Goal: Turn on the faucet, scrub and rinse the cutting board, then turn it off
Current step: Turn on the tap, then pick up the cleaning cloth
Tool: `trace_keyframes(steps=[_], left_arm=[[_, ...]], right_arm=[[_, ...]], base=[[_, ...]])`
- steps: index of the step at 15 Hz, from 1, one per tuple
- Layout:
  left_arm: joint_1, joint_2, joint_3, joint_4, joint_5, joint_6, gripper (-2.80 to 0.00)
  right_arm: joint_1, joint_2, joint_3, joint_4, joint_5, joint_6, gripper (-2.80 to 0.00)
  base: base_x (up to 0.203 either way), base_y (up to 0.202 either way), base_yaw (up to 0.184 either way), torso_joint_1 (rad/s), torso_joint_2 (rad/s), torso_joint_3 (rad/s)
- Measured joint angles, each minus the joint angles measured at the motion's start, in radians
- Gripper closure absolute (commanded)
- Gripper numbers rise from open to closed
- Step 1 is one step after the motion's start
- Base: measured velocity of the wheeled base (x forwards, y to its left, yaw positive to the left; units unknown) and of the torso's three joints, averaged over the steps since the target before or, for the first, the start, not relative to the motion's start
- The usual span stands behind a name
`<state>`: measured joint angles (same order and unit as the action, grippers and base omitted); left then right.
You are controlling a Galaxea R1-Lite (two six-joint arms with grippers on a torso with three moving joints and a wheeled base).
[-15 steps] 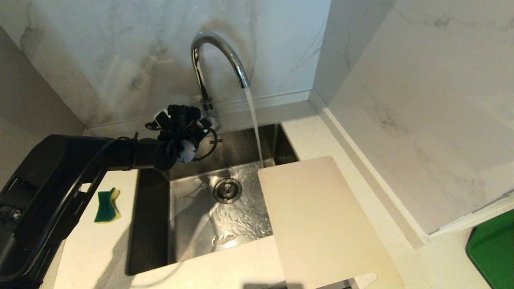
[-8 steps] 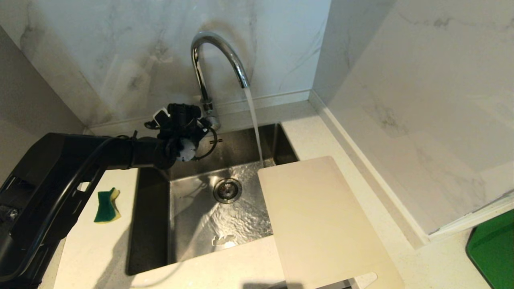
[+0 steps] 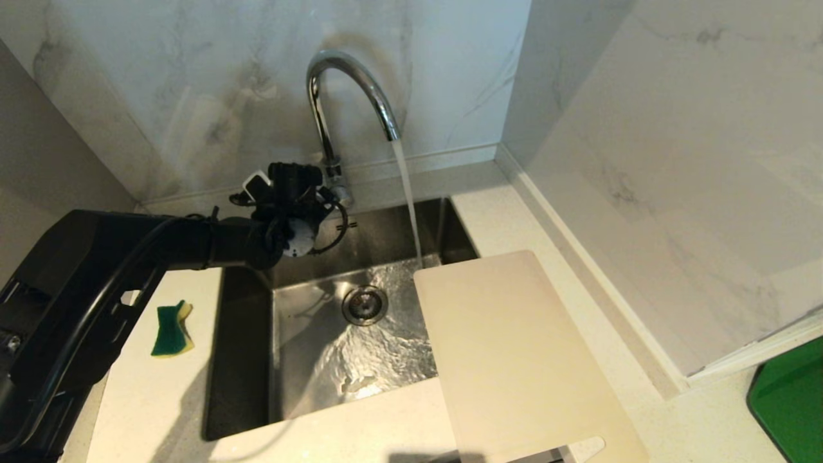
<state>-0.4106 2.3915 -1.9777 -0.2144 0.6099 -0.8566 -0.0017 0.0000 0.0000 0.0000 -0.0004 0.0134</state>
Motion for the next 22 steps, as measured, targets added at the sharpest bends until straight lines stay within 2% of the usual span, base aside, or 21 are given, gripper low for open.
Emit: trace_keyframes(steps=[10, 19, 22], left_arm=[[-0.001, -0.048, -0.001, -0.032, 0.015, 0.005, -2.8], [0.02, -0.213, 0.047, 0.005, 0.026, 0.079, -2.8], [0.053, -0.309, 0.096, 0.039, -0.003, 0.159, -2.8]], right_arm=[[0.0, 0.0, 0.0, 0.0, 0.0, 0.0, 0.0], [0.0, 0.0, 0.0, 0.0, 0.0, 0.0, 0.0], [0.0, 0.0, 0.0, 0.0, 0.0, 0.0, 0.0]], base=[[0.0, 0.0, 0.0, 0.0, 0.0, 0.0], [0.0, 0.0, 0.0, 0.0, 0.0, 0.0], [0.0, 0.0, 0.0, 0.0, 0.0, 0.0]])
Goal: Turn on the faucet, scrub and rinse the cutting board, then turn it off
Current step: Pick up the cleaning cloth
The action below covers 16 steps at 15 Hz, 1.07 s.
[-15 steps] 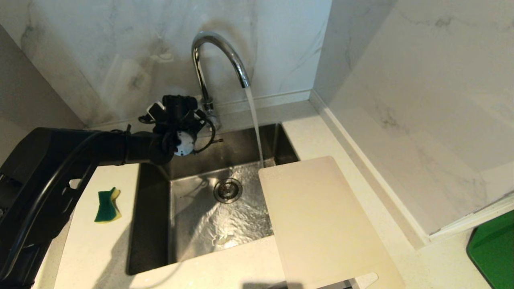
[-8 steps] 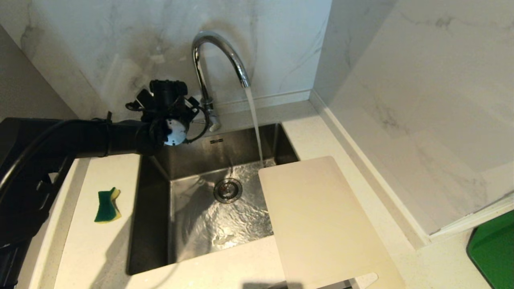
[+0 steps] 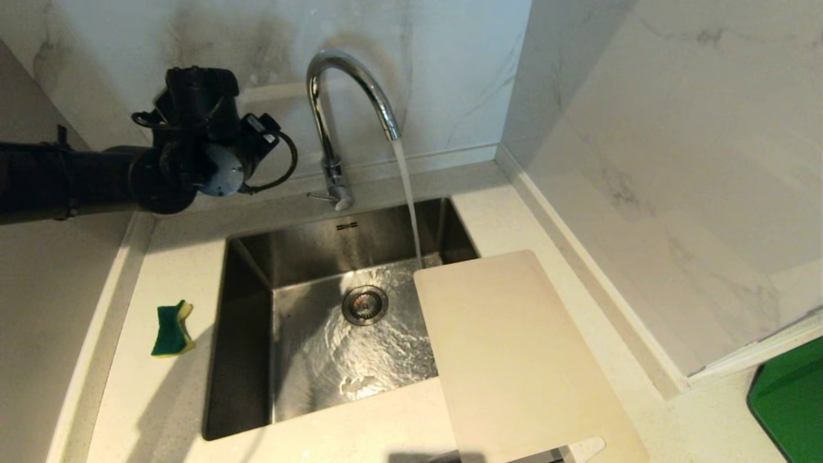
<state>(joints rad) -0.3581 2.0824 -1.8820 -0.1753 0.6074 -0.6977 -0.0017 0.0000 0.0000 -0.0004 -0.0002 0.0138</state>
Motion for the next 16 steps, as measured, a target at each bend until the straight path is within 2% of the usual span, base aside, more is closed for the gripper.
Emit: trace_keyframes(steps=[2, 4, 5, 11, 14, 16], left_arm=[[0.012, -0.083, 0.072, 0.004, -0.018, 0.081, -2.8], [0.025, -0.172, 0.149, 0.006, -0.064, 0.128, -2.8], [0.03, -0.213, 0.189, 0.012, -0.094, 0.146, 0.0], [0.082, -0.44, 0.448, 0.096, -0.292, 0.353, 0.0], [0.108, -0.523, 0.569, 0.131, -0.317, 0.484, 0.0], [0.113, -0.552, 0.629, 0.139, -0.373, 0.529, 0.0]], right_arm=[[0.0, 0.0, 0.0, 0.0, 0.0, 0.0, 0.0], [0.0, 0.0, 0.0, 0.0, 0.0, 0.0, 0.0], [0.0, 0.0, 0.0, 0.0, 0.0, -0.001, 0.0], [0.0, 0.0, 0.0, 0.0, 0.0, 0.0, 0.0], [0.0, 0.0, 0.0, 0.0, 0.0, 0.0, 0.0], [0.0, 0.0, 0.0, 0.0, 0.0, 0.0, 0.0]], base=[[0.0, 0.0, 0.0, 0.0, 0.0, 0.0], [0.0, 0.0, 0.0, 0.0, 0.0, 0.0], [0.0, 0.0, 0.0, 0.0, 0.0, 0.0], [0.0, 0.0, 0.0, 0.0, 0.0, 0.0], [0.0, 0.0, 0.0, 0.0, 0.0, 0.0], [0.0, 0.0, 0.0, 0.0, 0.0, 0.0]])
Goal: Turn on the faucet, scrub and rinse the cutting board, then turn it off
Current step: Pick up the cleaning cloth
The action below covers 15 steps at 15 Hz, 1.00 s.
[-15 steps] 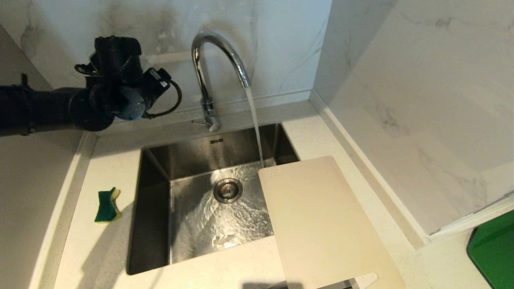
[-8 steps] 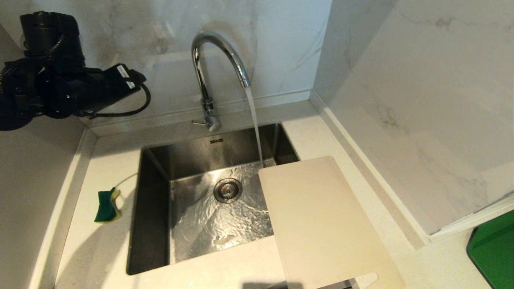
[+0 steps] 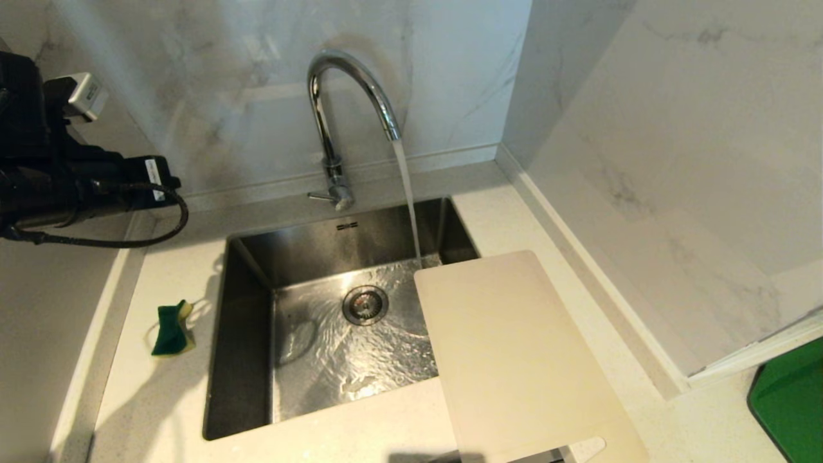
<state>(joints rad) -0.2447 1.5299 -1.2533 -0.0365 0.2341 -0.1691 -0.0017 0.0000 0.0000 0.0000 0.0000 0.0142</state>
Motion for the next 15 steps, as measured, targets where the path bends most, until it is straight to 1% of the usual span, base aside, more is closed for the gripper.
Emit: trace_keyframes(steps=[2, 8, 11, 15], left_arm=[[0.003, -0.012, 0.048, 0.016, -0.01, 0.005, 0.0], [0.003, -0.054, 0.172, 0.009, -0.032, 0.007, 0.0], [-0.008, -0.057, 0.214, -0.021, -0.035, 0.007, 0.0], [-0.009, -0.04, 0.248, -0.025, -0.04, 0.002, 0.0]], right_arm=[[0.0, 0.0, 0.0, 0.0, 0.0, 0.0, 0.0], [0.0, 0.0, 0.0, 0.0, 0.0, 0.0, 0.0], [0.0, 0.0, 0.0, 0.0, 0.0, -0.001, 0.0], [0.0, 0.0, 0.0, 0.0, 0.0, -0.001, 0.0]], base=[[0.0, 0.0, 0.0, 0.0, 0.0, 0.0], [0.0, 0.0, 0.0, 0.0, 0.0, 0.0], [0.0, 0.0, 0.0, 0.0, 0.0, 0.0], [0.0, 0.0, 0.0, 0.0, 0.0, 0.0]])
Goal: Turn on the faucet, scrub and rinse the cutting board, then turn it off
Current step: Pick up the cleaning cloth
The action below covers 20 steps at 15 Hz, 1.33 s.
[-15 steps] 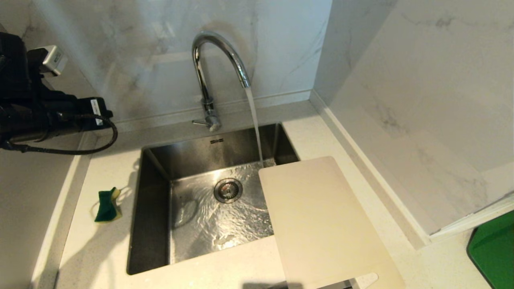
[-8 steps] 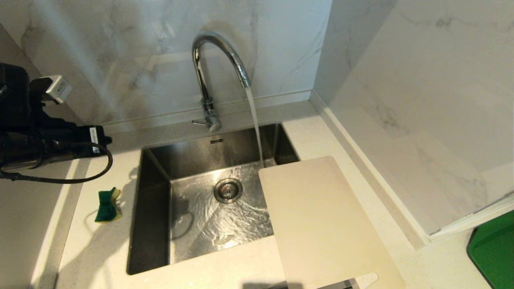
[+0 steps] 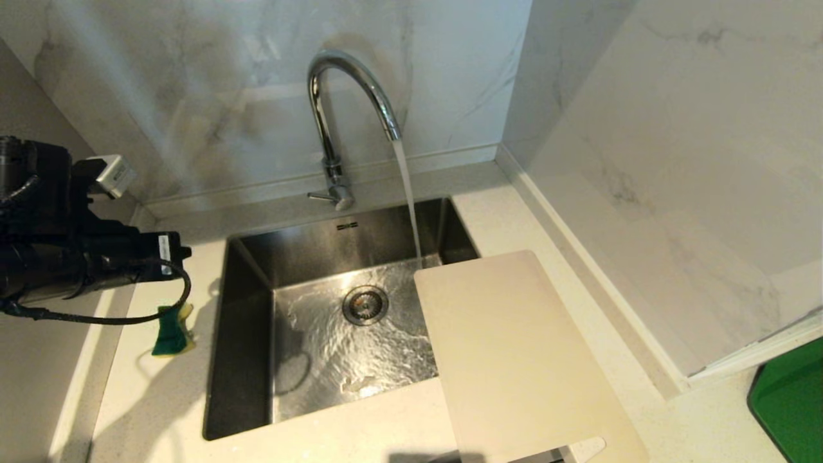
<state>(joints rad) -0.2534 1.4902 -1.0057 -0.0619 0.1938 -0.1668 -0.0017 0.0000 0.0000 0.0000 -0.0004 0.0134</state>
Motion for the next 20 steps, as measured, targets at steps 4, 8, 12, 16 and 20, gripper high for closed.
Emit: trace_keyframes(steps=[4, 8, 12, 16, 20], left_arm=[[0.007, 0.019, 0.047, -0.001, -0.013, -0.003, 0.0], [0.016, 0.053, 0.118, -0.004, -0.008, 0.001, -2.8], [0.016, 0.099, 0.163, -0.086, 0.0, -0.029, -2.8], [0.047, 0.138, 0.187, -0.1, 0.007, -0.069, -2.8], [0.111, 0.15, 0.191, -0.095, 0.011, -0.069, -2.8]], right_arm=[[0.0, 0.0, 0.0, 0.0, 0.0, 0.0, 0.0], [0.0, 0.0, 0.0, 0.0, 0.0, 0.0, 0.0], [0.0, 0.0, 0.0, 0.0, 0.0, 0.0, 0.0], [0.0, 0.0, 0.0, -0.001, 0.0, 0.0, 0.0], [0.0, 0.0, 0.0, 0.0, -0.001, 0.0, 0.0]], base=[[0.0, 0.0, 0.0, 0.0, 0.0, 0.0], [0.0, 0.0, 0.0, 0.0, 0.0, 0.0], [0.0, 0.0, 0.0, 0.0, 0.0, 0.0], [0.0, 0.0, 0.0, 0.0, 0.0, 0.0], [0.0, 0.0, 0.0, 0.0, 0.0, 0.0]])
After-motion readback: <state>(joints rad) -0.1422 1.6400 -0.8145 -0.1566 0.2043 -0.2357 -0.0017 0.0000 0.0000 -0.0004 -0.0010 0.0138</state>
